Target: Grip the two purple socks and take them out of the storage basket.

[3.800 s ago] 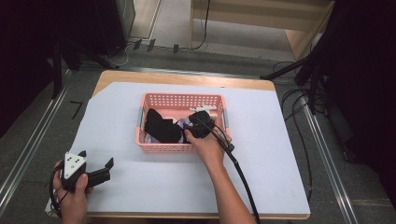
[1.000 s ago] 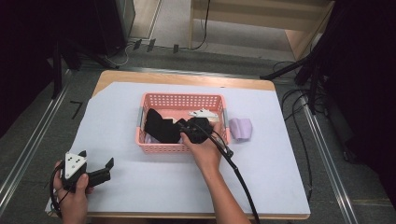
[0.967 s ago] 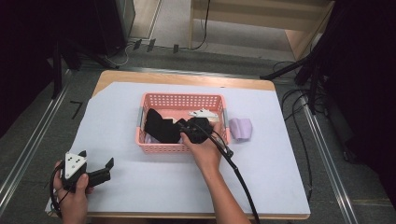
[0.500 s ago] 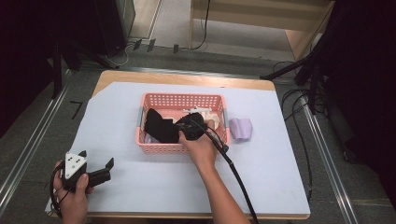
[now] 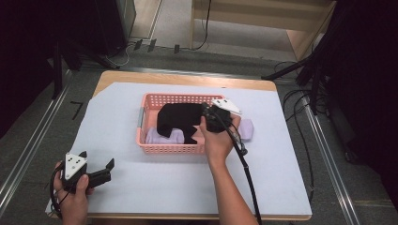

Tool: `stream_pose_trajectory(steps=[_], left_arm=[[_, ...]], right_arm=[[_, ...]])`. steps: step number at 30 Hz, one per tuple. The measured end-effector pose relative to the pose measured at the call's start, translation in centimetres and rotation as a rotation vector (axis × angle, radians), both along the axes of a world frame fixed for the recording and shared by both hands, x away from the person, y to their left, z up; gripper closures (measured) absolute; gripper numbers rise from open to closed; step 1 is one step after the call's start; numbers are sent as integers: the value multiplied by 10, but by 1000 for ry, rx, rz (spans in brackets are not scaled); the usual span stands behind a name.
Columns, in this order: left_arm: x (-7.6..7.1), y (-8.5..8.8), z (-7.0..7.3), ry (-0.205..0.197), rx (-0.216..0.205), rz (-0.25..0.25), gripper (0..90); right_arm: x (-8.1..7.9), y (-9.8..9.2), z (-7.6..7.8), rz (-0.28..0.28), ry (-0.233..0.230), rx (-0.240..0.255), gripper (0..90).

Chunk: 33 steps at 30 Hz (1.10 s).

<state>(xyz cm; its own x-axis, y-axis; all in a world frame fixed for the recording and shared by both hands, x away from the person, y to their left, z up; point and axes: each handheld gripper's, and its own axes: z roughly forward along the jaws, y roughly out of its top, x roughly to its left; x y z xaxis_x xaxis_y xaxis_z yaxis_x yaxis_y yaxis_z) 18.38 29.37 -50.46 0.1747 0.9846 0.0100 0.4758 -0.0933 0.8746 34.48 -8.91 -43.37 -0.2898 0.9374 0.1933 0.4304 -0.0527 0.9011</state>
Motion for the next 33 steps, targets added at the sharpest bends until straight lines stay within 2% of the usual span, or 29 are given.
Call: stream_pose_trajectory(steps=[1, 2, 5, 6, 7, 8, 9, 10, 11, 12, 13, 14, 15, 17, 21, 23, 24, 26, 28, 29, 31, 32, 33], left_arm=[[0, 0, 0, 0, 0, 0, 44], [0, 0, 0, 0, 0, 0, 44], [0, 0, 0, 2, 2, 0, 44], [0, 0, 0, 3, 4, -1, 44], [0, 0, 0, 4, 6, 0, 44], [0, -1, 0, 1, 9, -2, 44], [0, -1, 0, -1, 10, 0, 44], [0, -1, 0, -3, 9, 1, 44], [0, -1, 0, -3, 12, 1, 45], [0, -1, 0, -5, 9, 1, 45], [0, -1, 0, -4, 9, 1, 45], [0, -1, 0, -3, 9, -1, 45], [0, -1, 0, -1, 10, -1, 45], [0, 0, 0, 3, 6, -2, 44], [0, 0, 0, 3, 5, -2, 44], [0, 0, 0, 3, 4, -2, 44], [0, 0, 0, 3, 4, -2, 44], [0, 0, 0, 3, 4, -1, 45], [0, 0, 0, 3, 5, -1, 45], [0, 0, 0, 2, 3, 0, 44], [0, 0, 0, 0, 3, 1, 44], [0, 0, 0, 0, 3, 1, 44], [0, 0, 0, 0, 3, 1, 44]], right_arm=[[0, 0, 0, 0, 0, 0, 870], [3, -9, -4, -55, 3, -42, 732], [1, -9, -7, -49, 10, -59, 698], [-1, -7, -8, -20, 21, -38, 695], [-3, -4, -9, 23, 42, -10, 704], [-7, 8, -12, 107, 96, -13, 746], [-7, 8, -12, 107, 96, -13, 746], [-7, 12, -13, 128, 120, -17, 757], [-6, 22, -19, 189, 200, -17, 768], [-6, 22, -19, 189, 200, -17, 768], [-6, 25, -21, 206, 223, -18, 767], [-5, 30, -23, 218, 252, -26, 767], [-4, 39, -27, 245, 308, -64, 769], [-2, 45, -31, 265, 357, -65, 765], [0, 52, -33, 279, 397, -85, 740], [2, 56, -32, 289, 427, -79, 684], [5, 62, -34, 293, 462, -72, 621], [7, 64, -35, 293, 470, -71, 611], [8, 68, -36, 282, 508, -76, 651], [9, 68, -37, 281, 513, -87, 701], [9, 68, -38, 277, 520, -125, 808], [7, 67, -36, 290, 498, -130, 869], [7, 67, -36, 290, 498, -130, 869]])
